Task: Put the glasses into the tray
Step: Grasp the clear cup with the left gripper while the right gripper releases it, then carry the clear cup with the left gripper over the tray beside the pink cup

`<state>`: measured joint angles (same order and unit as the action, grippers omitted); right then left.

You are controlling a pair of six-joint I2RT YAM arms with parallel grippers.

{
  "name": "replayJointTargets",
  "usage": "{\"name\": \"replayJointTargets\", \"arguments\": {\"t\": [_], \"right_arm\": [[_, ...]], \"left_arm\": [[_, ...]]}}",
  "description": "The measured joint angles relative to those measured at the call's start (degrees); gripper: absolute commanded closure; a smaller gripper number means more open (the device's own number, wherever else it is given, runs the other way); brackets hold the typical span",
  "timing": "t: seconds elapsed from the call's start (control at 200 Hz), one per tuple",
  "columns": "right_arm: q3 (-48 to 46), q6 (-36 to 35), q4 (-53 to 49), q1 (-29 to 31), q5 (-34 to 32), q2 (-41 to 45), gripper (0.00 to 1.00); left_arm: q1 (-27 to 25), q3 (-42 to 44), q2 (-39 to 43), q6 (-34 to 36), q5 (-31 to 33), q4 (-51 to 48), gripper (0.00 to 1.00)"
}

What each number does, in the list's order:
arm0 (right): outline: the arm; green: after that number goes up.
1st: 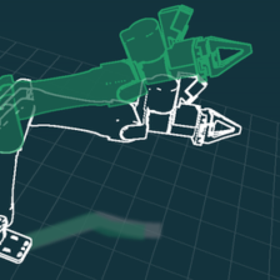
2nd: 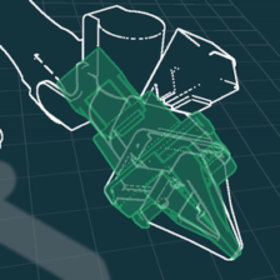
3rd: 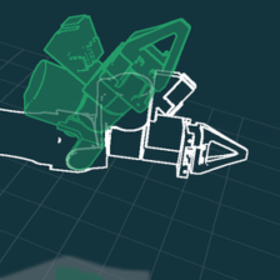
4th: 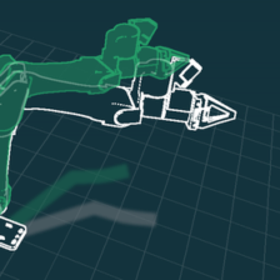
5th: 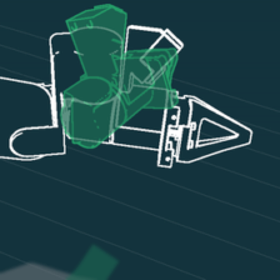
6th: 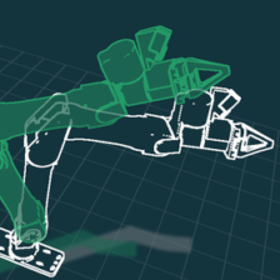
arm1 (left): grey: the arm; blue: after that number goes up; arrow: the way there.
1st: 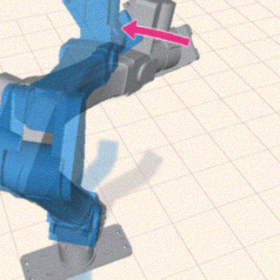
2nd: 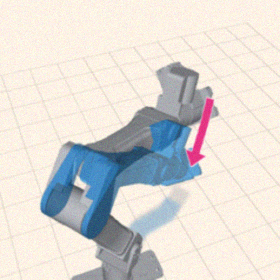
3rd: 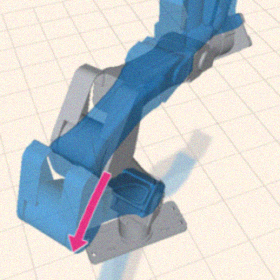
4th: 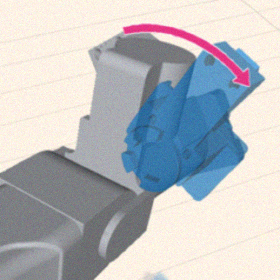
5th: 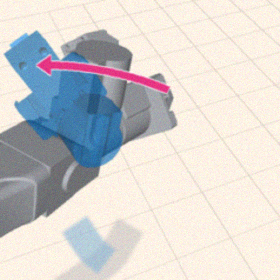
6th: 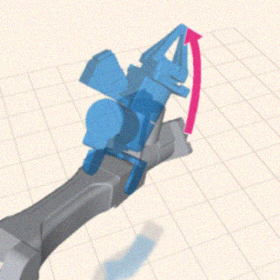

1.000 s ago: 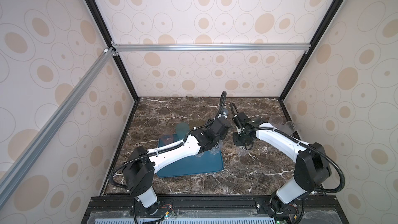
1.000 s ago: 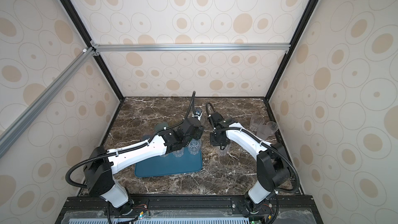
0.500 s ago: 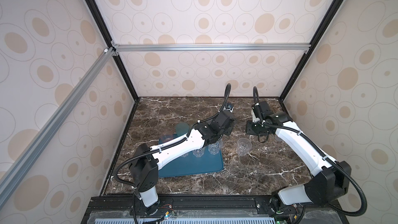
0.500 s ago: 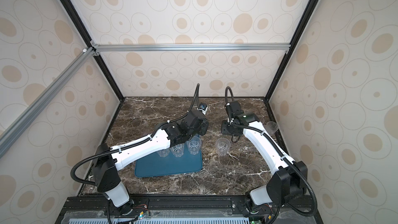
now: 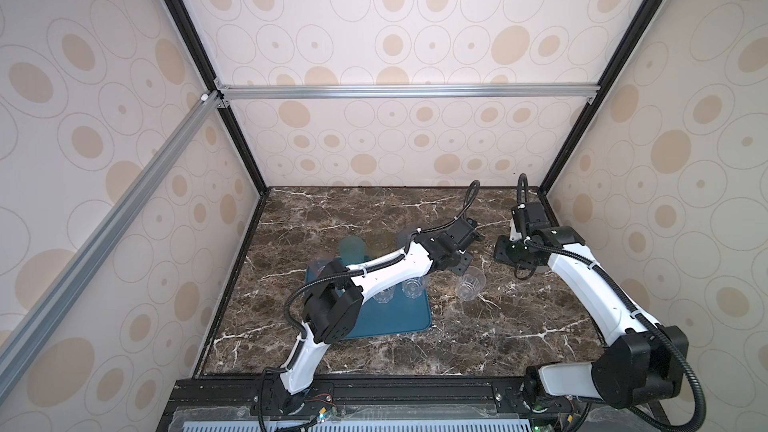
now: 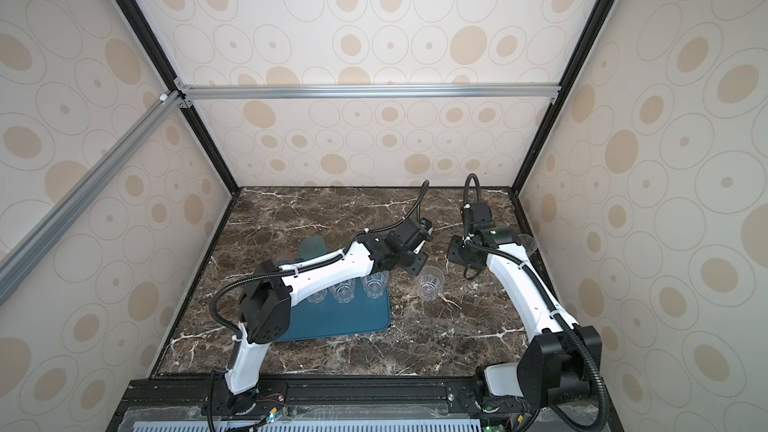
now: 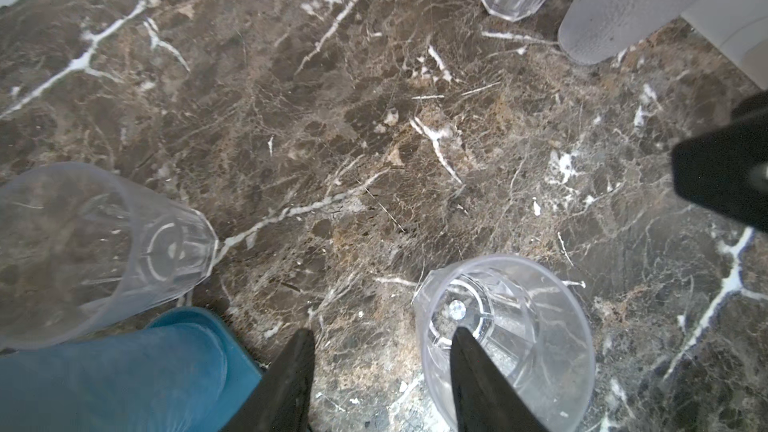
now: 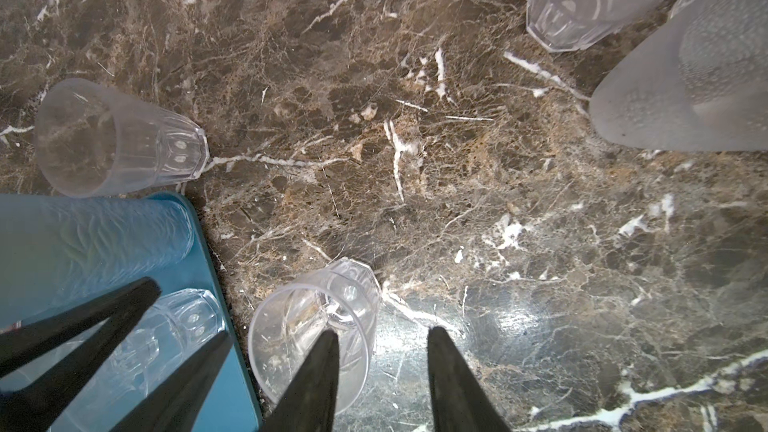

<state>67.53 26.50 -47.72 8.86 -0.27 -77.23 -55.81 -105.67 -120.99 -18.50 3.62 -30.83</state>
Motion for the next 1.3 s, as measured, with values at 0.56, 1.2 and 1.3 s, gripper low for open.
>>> {"name": "replayJointTargets", "arguments": {"t": [0.56,1.2,1.3], "right_arm": [[-0.74,-0.46,1.14,-0.33,0.74,-0.98,0.61],[-1.66,-0.83,1.9,-0.33,0.94,-1.42,0.61],[-1.64,-0.87,1.9,-0.33,0.94,-1.42,0.61]], "left_arm": [[-1.53,-9.35,-8.46,1.75,-0.72,-7.61,0.69],[-1.57,-11.93,-10.47,2.62,0.33,-9.97,1.0],[-1.57,-10.82,-8.7,2.91,0.33,-10.99,1.0]]}}
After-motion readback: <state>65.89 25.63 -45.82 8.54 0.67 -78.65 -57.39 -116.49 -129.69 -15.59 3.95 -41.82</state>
